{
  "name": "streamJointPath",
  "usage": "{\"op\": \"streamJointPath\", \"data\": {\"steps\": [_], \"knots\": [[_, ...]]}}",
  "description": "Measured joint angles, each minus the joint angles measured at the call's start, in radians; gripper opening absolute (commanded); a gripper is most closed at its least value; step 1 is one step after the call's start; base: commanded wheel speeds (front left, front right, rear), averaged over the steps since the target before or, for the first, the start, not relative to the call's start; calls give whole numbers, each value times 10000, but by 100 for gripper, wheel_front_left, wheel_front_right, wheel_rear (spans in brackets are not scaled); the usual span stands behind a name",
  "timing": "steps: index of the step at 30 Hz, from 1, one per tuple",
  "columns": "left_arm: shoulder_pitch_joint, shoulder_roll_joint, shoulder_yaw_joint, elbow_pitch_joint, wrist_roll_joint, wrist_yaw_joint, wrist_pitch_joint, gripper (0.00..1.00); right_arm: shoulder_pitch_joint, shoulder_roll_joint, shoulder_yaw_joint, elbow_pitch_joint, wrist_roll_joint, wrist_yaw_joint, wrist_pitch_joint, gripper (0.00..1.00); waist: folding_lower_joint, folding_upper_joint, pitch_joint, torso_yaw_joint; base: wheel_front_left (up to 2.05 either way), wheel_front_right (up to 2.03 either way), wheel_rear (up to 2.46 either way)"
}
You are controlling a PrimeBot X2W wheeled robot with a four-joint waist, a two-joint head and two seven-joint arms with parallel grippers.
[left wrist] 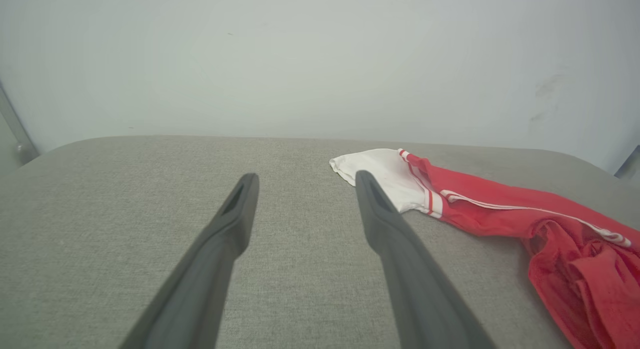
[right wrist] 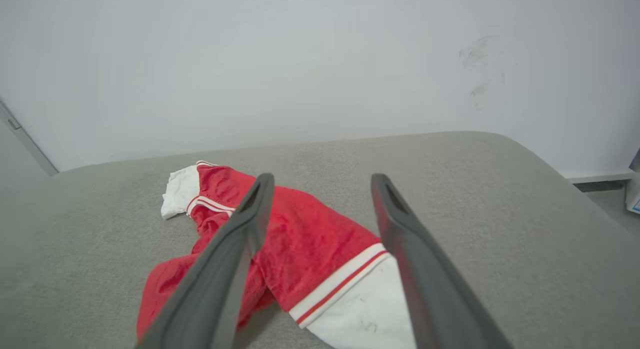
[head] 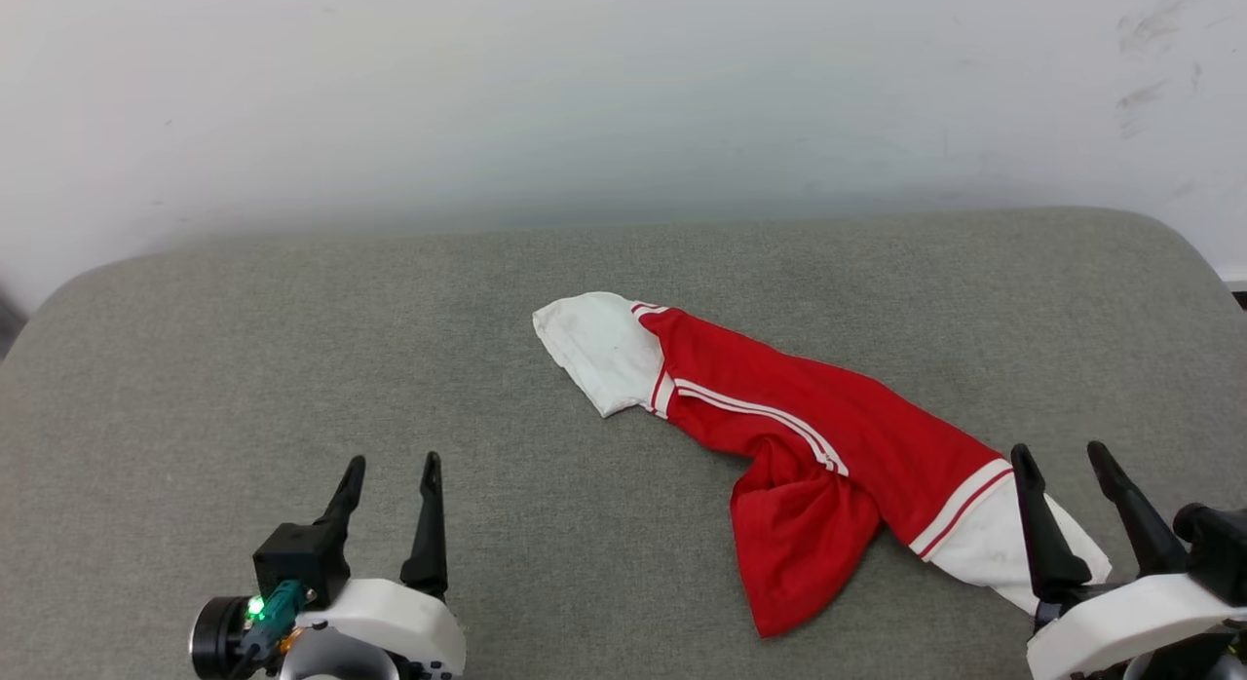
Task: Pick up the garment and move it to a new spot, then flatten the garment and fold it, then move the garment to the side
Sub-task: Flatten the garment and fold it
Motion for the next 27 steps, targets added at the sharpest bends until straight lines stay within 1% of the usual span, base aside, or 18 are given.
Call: {"op": "streamJointPath", "data": {"steps": [5,9,12,15,18,21,25,27], "knots": [[-11,157,86,-2,-59,81,207,100,140,123,360,-658,-236,-2,79,100,0,0,16,-249,0,0,0],[-562,328,15,58,-56,2,679,100,129,163,593,-1099,-355,-2,249,100,0,0,139,-530,0,0,0],[-1427,424,-77,167,-88,-263,1202,100,-90,115,752,-1400,-343,0,314,100,0,0,424,-711,0,0,0],[-2638,487,-151,433,-290,-669,1983,100,-432,4,800,-1603,-297,0,316,100,0,1,841,-893,0,0,0],[-4063,713,-224,834,-508,-1101,3124,100,-776,-23,851,-1685,-219,0,253,100,0,0,1367,-1094,0,0,0],[-5366,1032,-330,1298,-694,-1551,4531,100,-1118,-25,913,-1685,-125,0,92,100,0,0,1940,-1331,0,0,0],[-6679,1607,-596,1988,-832,-1998,6771,100,-1443,25,1045,-1427,109,-2,-224,100,1,0,2655,-1741,0,0,0],[-7136,1841,-646,2274,-1016,-2140,7827,100,-1569,54,1106,-1244,219,-2,-380,100,1,0,2959,-1971,0,0,0]]}}
